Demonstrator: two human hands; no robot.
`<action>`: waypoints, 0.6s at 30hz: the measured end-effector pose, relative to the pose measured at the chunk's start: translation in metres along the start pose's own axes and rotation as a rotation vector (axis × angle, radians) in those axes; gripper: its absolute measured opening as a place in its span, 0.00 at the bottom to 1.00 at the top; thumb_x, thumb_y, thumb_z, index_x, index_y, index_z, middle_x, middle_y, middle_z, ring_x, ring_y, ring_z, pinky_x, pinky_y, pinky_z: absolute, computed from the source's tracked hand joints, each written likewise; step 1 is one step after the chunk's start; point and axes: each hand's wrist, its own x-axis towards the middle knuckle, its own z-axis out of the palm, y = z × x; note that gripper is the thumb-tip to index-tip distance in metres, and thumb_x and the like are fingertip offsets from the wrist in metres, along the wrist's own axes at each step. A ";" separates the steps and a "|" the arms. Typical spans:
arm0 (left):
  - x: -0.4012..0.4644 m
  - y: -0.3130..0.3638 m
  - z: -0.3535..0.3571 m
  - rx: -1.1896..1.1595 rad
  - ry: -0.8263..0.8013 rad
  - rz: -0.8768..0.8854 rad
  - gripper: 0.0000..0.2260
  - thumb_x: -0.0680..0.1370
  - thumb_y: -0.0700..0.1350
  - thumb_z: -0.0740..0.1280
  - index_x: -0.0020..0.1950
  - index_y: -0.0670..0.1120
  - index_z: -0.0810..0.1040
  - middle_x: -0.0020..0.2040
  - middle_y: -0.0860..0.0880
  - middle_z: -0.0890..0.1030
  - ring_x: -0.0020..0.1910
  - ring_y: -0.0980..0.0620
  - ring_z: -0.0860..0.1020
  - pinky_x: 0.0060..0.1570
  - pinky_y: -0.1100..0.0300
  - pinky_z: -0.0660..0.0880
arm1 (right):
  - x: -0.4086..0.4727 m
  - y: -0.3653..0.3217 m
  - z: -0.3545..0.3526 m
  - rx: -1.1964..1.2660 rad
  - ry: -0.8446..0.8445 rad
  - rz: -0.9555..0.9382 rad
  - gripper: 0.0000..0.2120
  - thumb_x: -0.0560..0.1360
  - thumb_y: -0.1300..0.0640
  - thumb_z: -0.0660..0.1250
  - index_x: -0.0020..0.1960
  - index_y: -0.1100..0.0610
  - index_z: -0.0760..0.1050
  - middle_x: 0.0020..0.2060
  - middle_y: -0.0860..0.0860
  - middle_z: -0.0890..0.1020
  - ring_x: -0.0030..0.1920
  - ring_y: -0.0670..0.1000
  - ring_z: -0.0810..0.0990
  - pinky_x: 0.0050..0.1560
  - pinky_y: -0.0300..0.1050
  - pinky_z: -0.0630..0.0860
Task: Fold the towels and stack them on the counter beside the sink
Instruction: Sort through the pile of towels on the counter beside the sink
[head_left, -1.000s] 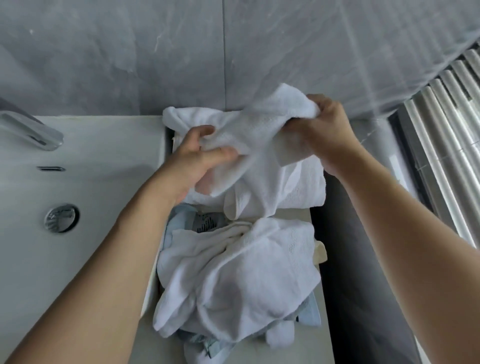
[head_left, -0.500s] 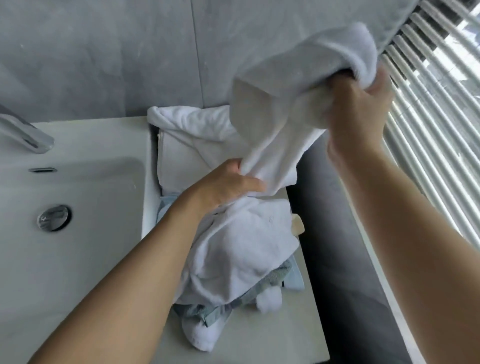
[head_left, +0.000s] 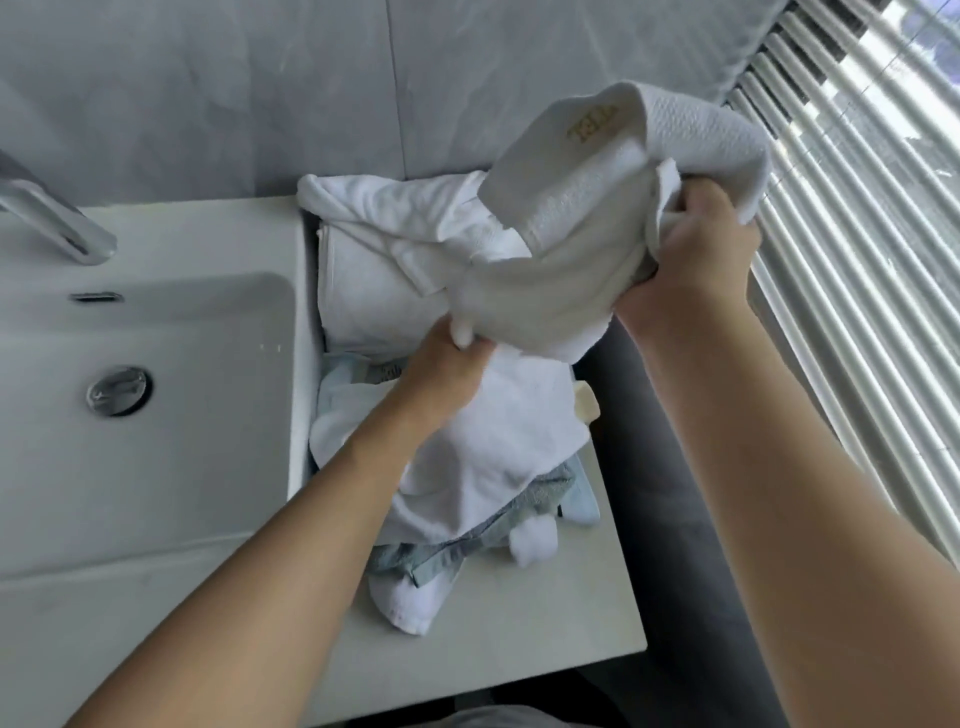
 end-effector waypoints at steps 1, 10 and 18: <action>-0.002 0.003 -0.009 -0.142 0.055 -0.006 0.07 0.77 0.48 0.65 0.53 0.49 0.77 0.48 0.51 0.82 0.51 0.50 0.77 0.53 0.55 0.73 | -0.002 -0.001 -0.001 0.031 -0.007 -0.041 0.21 0.73 0.63 0.61 0.65 0.53 0.67 0.45 0.53 0.80 0.42 0.51 0.80 0.39 0.46 0.82; -0.038 -0.014 -0.111 0.316 -0.012 -0.164 0.15 0.66 0.57 0.66 0.51 0.57 0.75 0.49 0.51 0.81 0.50 0.47 0.80 0.48 0.51 0.75 | -0.001 0.087 -0.049 -1.302 -0.334 -0.277 0.26 0.67 0.60 0.58 0.65 0.51 0.70 0.62 0.55 0.72 0.57 0.58 0.74 0.55 0.51 0.74; -0.050 -0.098 -0.027 0.605 -0.109 -0.028 0.34 0.73 0.54 0.50 0.80 0.50 0.58 0.79 0.50 0.59 0.79 0.47 0.54 0.77 0.38 0.43 | 0.002 0.133 -0.059 -1.751 -0.803 -0.434 0.49 0.69 0.62 0.59 0.78 0.41 0.34 0.74 0.47 0.61 0.68 0.54 0.66 0.64 0.58 0.68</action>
